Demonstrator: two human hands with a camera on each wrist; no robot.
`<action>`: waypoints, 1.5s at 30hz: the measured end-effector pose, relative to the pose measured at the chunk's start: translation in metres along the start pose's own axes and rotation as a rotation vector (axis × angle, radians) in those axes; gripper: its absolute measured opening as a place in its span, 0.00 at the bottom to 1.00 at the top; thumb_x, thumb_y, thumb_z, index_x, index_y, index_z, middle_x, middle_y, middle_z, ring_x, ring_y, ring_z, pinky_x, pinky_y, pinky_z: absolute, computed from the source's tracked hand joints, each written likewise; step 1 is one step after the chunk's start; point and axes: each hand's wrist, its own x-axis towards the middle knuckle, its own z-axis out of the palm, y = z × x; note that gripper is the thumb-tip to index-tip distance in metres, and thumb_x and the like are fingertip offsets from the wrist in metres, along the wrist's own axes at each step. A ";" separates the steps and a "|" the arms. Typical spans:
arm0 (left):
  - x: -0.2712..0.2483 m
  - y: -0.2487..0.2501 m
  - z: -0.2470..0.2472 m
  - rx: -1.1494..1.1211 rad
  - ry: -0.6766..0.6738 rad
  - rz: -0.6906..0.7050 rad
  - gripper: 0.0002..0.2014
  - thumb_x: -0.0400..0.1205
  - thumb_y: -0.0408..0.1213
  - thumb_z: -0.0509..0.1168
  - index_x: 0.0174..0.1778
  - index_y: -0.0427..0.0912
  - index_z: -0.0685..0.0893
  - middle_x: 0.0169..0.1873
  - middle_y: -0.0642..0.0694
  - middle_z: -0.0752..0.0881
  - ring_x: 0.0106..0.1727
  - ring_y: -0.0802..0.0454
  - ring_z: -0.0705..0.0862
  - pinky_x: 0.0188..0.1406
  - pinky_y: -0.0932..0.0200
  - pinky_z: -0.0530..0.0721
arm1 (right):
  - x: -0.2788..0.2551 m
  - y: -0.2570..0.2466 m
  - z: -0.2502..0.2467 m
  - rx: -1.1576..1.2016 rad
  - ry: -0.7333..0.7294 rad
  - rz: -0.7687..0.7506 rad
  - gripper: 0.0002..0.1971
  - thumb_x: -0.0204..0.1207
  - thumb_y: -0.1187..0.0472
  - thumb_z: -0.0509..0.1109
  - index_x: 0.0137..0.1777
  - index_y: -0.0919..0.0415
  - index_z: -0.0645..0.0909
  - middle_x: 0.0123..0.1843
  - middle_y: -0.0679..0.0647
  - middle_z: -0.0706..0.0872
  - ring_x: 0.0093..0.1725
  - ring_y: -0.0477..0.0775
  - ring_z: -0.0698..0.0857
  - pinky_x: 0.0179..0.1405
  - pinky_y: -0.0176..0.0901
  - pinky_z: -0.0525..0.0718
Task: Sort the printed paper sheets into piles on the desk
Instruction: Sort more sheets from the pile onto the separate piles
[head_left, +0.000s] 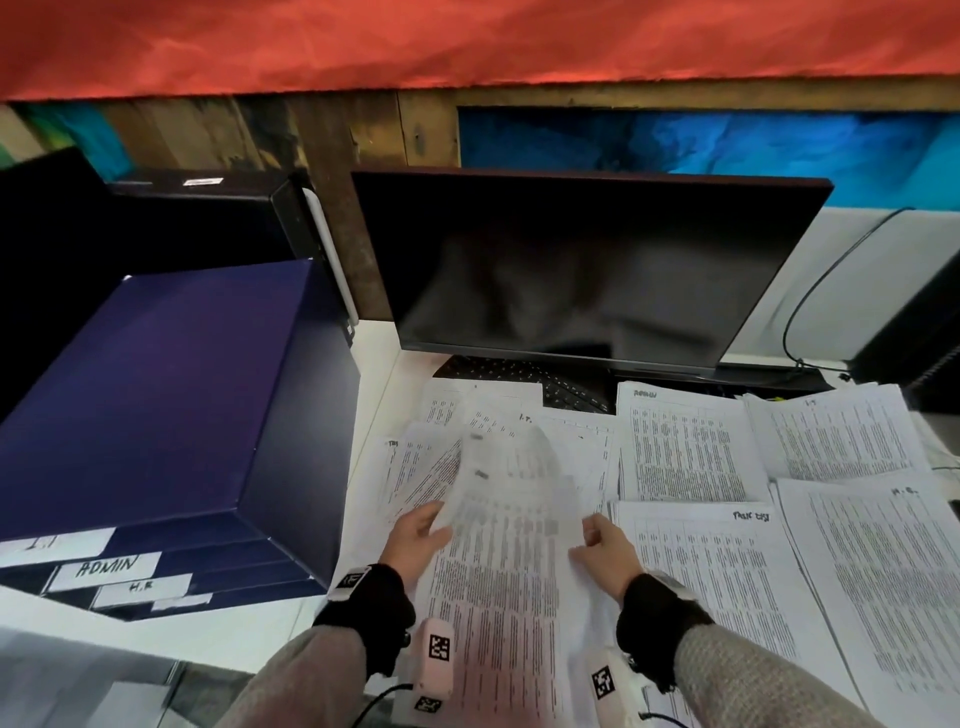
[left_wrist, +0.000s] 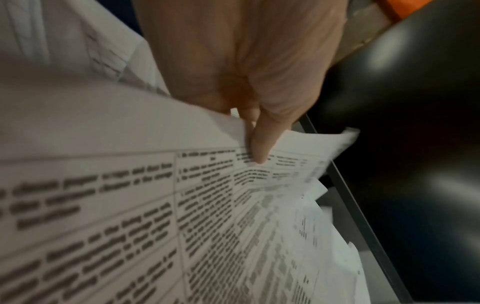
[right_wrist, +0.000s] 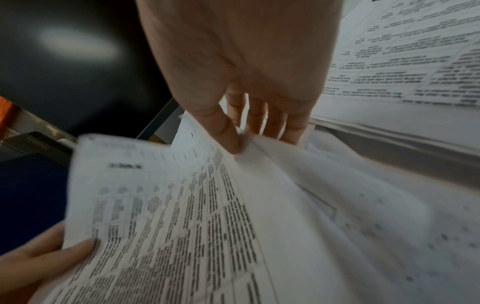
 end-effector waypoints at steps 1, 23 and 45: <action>-0.003 0.005 0.003 0.006 -0.024 0.012 0.15 0.81 0.22 0.63 0.50 0.51 0.82 0.49 0.56 0.90 0.52 0.69 0.85 0.60 0.66 0.80 | 0.001 0.001 -0.001 0.058 -0.003 0.001 0.12 0.67 0.70 0.69 0.50 0.62 0.76 0.42 0.51 0.82 0.42 0.53 0.80 0.46 0.44 0.80; 0.060 -0.012 -0.039 1.030 0.257 -0.159 0.41 0.64 0.50 0.76 0.72 0.50 0.66 0.66 0.42 0.67 0.69 0.41 0.67 0.69 0.43 0.72 | -0.029 0.011 -0.009 -0.039 -0.050 0.000 0.12 0.73 0.65 0.70 0.56 0.60 0.84 0.52 0.57 0.89 0.55 0.58 0.86 0.60 0.53 0.83; 0.033 -0.006 -0.042 0.970 0.178 -0.074 0.23 0.80 0.38 0.67 0.72 0.42 0.75 0.67 0.42 0.81 0.67 0.42 0.79 0.64 0.56 0.76 | -0.030 0.002 -0.001 -0.427 0.029 -0.376 0.12 0.79 0.66 0.66 0.58 0.57 0.87 0.64 0.59 0.75 0.67 0.60 0.73 0.68 0.43 0.69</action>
